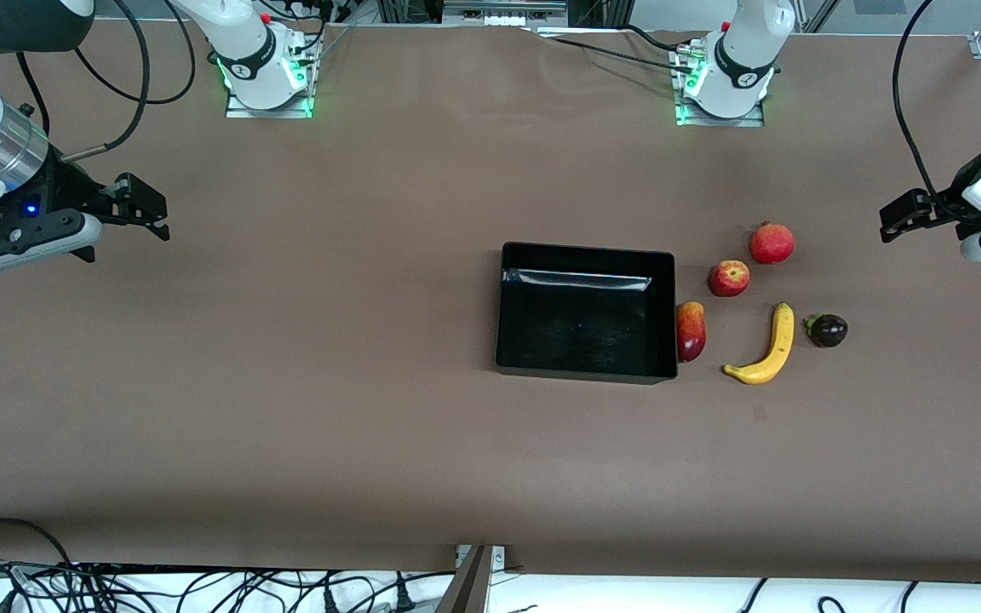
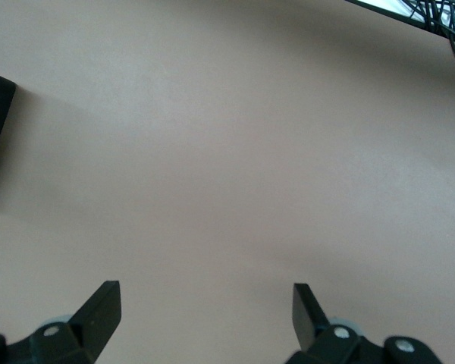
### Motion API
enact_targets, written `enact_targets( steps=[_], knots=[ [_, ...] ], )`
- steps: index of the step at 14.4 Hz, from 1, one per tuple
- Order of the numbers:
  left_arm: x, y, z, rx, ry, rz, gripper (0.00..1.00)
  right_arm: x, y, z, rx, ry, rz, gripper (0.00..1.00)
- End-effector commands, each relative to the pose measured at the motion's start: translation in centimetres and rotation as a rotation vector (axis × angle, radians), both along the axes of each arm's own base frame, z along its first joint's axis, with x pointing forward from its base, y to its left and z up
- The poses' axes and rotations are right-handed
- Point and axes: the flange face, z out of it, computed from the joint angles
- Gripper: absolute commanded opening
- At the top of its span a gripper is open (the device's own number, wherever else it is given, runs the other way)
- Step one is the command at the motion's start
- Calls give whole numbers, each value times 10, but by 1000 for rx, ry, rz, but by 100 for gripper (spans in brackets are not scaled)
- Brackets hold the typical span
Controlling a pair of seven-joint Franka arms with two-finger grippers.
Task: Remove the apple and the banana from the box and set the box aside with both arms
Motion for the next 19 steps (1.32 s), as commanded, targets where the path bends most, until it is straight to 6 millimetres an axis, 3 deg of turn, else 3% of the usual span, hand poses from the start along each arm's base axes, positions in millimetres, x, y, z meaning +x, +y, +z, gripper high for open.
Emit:
enact_targets(
  steps=[1, 3, 5, 6, 8, 10, 12, 15, 19],
  knots=[
    [3, -4, 10, -18, -18, -15, 100, 1, 2, 4, -1, -5, 3, 100],
    [6, -4, 7, -18, -13, -15, 100, 8, 4, -5, 12, -8, 10, 100],
    [5, -4, 5, -19, -8, -7, 100, 20, 14, -49, -2, 73, 25, 100],
    [5, -1, 4, -19, -5, -1, 100, 27, 38, -85, -17, 134, 56, 100],
    [1, -3, 0, -20, 33, 4, 100, 26, 59, -104, -24, 171, 92, 100],
    [0, -7, 0, -20, 44, 0, 100, 24, 123, -137, -23, 171, 116, 100],
    [0, -10, 1, -20, 44, -6, 100, 21, 173, -160, -20, 141, -15, 100],
    [-3, -12, -1, -19, 67, -9, 100, -6, 275, -207, -22, 91, -140, 100],
    [-2, -12, -1, -9, 67, -12, 100, -41, 369, -278, 29, 29, -259, 100]
  ],
)
